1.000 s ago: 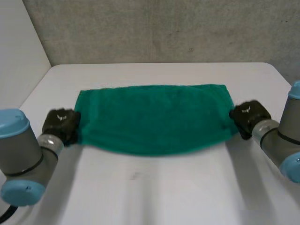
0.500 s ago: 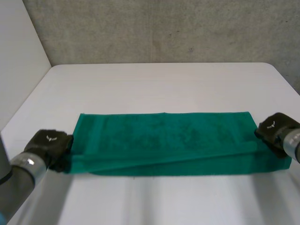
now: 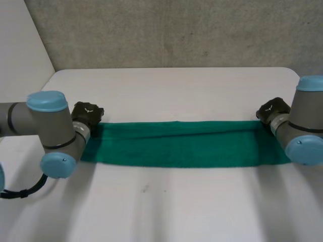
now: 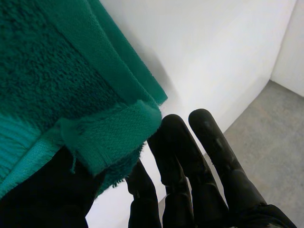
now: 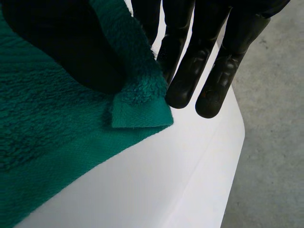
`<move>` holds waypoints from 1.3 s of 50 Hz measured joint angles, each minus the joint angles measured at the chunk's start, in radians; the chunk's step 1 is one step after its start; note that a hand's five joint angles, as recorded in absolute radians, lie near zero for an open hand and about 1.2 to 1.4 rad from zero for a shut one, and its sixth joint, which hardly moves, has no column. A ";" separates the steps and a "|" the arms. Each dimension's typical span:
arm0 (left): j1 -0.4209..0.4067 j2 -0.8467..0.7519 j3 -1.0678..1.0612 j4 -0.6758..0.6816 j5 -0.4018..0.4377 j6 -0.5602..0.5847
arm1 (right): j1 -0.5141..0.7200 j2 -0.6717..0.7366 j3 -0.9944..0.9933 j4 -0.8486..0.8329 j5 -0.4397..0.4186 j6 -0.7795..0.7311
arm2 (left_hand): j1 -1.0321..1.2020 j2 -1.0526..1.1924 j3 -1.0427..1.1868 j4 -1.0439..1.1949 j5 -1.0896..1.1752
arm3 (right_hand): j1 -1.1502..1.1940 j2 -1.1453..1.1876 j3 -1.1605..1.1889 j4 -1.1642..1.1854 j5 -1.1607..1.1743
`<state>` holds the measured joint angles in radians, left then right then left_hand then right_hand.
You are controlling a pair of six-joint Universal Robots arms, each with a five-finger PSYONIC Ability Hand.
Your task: Fold the towel.
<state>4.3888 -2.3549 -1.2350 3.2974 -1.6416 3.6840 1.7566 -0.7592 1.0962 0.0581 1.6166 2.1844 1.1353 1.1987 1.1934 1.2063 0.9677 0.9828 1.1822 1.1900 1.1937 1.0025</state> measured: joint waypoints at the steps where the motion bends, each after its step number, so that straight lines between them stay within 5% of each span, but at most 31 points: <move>1: -0.003 -0.011 0.013 0.004 0.000 0.018 | 0.005 0.017 -0.025 -0.002 0.007 0.002 | -0.010 -0.035 -0.027 -0.031 -0.010 | -0.060 -0.082 -0.067 -0.068 -0.064; 3: -0.007 -0.019 0.024 0.013 0.000 0.043 | 0.012 0.039 -0.061 -0.006 0.021 0.009 | -0.123 -0.163 -0.159 -0.169 -0.113 | -0.331 -0.386 -0.385 -0.365 -0.341; 4: -0.011 -0.022 0.026 0.020 0.001 0.061 | 0.017 0.052 -0.083 -0.010 0.032 0.017 | -0.429 -0.437 -0.428 -0.444 -0.382 | -0.489 -0.549 -0.527 -0.527 -0.500; 5: -0.012 -0.023 0.027 0.022 0.000 0.067 | 0.018 0.056 -0.090 -0.012 0.036 0.020 | -0.489 -0.508 -0.498 -0.497 -0.434 | -0.578 -0.651 -0.649 -0.627 -0.600; 6: -0.017 -0.022 0.026 0.028 0.000 0.082 | 0.020 0.060 -0.097 -0.014 0.041 0.025 | -0.489 -0.508 -0.498 -0.497 -0.434 | -0.578 -0.651 -0.649 -0.627 -0.600; 7: -0.023 -0.019 0.025 0.033 -0.001 0.096 | 0.022 0.066 -0.110 -0.020 0.048 0.038 | -0.846 -0.843 -0.829 -0.843 -0.780 | -0.746 -0.889 -0.884 -0.884 -0.856; 9: -0.032 -0.010 0.019 0.039 -0.002 0.116 | 0.024 0.072 -0.124 -0.034 0.058 0.066 | -0.932 -0.962 -0.953 -0.976 -0.908 | -0.778 -0.955 -0.974 -0.960 -0.935; 32: -0.052 0.180 -0.120 -0.035 0.011 0.140 | 0.009 -0.011 -0.023 -0.046 -0.032 0.216 | -0.936 -0.999 -0.984 -1.006 -0.922 | -0.778 -0.957 -0.977 -0.960 -0.939; 44: -0.044 0.060 -0.043 -0.045 0.039 0.146 | 0.007 -0.060 0.109 -0.046 -0.043 0.218 | -0.936 -0.999 -0.984 -1.006 -0.922 | -0.778 -0.957 -0.977 -0.960 -0.939; 65: 0.033 -0.131 0.243 0.224 0.043 0.142 | 0.003 -0.201 0.257 -0.122 -0.045 0.233 | -0.861 -0.926 -0.926 -0.933 -0.867 | -0.778 -0.957 -0.977 -0.960 -0.939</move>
<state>4.4222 -2.4855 -0.9924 3.5210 -1.5985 3.8257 1.7591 -0.9607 1.3533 -0.0637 1.5715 2.4171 0.2740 0.2728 0.2676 0.2735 0.1011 0.2049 0.2248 0.2128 0.2337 0.0630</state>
